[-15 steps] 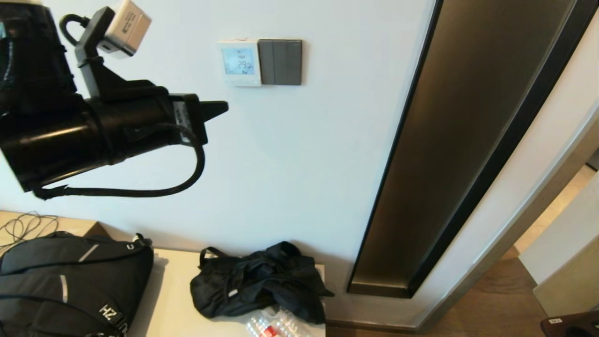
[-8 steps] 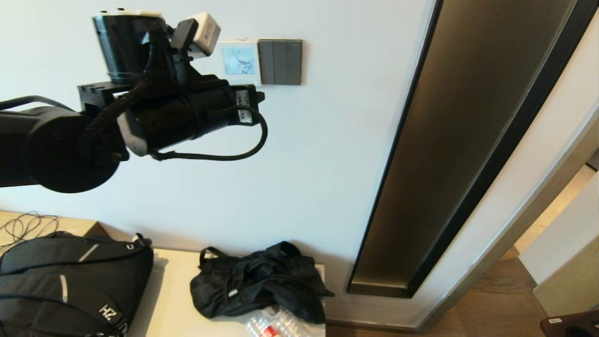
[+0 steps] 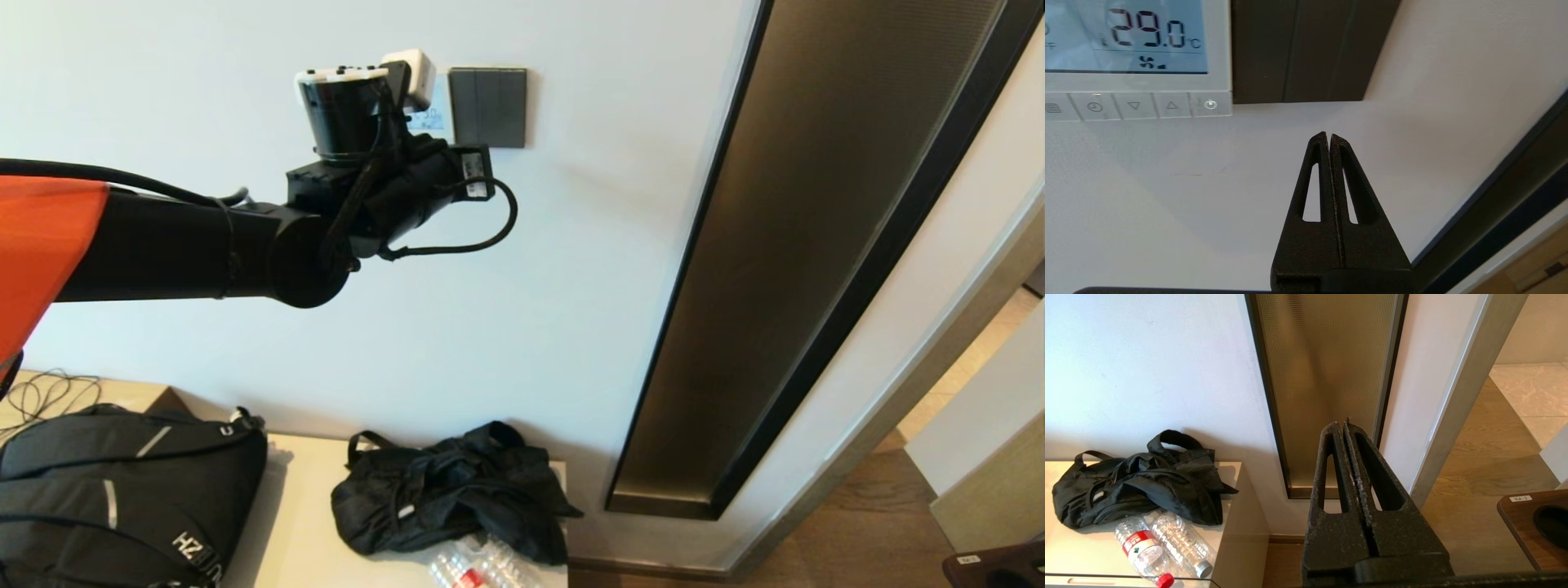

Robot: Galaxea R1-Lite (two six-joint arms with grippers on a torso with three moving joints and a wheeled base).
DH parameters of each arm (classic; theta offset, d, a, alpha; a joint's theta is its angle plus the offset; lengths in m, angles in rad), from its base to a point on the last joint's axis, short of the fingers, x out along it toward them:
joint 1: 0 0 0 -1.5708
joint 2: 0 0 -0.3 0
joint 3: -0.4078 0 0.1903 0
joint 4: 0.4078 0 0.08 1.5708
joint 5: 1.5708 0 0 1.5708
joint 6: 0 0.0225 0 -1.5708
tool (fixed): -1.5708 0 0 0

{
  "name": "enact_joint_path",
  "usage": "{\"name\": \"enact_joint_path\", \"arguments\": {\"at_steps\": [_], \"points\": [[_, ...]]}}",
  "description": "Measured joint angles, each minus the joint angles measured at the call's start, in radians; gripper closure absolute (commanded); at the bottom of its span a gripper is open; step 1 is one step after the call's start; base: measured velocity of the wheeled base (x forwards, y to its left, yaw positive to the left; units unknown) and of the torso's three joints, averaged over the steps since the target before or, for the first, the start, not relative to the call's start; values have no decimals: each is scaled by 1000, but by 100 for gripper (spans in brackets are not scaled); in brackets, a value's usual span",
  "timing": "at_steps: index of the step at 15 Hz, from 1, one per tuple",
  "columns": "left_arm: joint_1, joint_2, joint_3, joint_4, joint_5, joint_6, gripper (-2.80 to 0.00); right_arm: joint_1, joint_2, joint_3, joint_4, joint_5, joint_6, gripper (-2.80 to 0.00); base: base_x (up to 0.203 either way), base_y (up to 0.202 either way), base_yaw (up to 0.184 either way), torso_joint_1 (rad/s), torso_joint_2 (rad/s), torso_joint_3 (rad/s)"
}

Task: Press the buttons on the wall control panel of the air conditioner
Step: Turn off the central air conditioner

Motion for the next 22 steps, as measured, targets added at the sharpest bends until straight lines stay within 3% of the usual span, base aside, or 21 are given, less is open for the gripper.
{"name": "enact_joint_path", "arguments": {"at_steps": [6,22], "points": [[54,34,-50,10,-2,-2,0,0,0,0,0,0,0,0,0,0,0,0,0,0],[71,85,-127,40,0,-1,0,0,0,0,0,0,0,0,0,0,0,0,0,0]]}}
